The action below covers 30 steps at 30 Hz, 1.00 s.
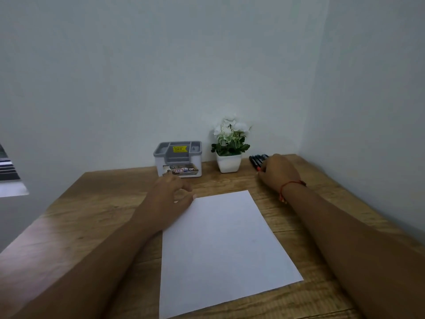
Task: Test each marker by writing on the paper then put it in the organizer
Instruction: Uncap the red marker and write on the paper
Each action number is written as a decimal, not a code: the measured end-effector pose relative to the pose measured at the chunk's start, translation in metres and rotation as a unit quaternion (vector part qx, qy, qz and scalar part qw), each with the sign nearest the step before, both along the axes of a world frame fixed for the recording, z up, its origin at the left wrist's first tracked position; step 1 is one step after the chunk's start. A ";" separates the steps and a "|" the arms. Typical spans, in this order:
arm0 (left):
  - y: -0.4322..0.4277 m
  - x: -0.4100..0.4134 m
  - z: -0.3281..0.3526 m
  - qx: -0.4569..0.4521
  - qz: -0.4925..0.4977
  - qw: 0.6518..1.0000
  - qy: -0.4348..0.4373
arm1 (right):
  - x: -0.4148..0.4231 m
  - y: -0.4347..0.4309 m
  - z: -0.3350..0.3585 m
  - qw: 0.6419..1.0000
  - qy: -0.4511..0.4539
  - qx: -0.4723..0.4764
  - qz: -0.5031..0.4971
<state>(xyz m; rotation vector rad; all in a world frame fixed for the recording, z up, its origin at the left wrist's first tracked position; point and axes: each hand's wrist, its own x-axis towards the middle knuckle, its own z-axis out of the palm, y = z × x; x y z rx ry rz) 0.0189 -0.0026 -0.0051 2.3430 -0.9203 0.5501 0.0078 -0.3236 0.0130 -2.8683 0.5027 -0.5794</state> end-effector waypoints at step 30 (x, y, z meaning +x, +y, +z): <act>-0.009 -0.037 0.020 -0.148 0.003 0.982 0.114 | -0.068 0.045 0.053 0.629 0.168 0.734 0.192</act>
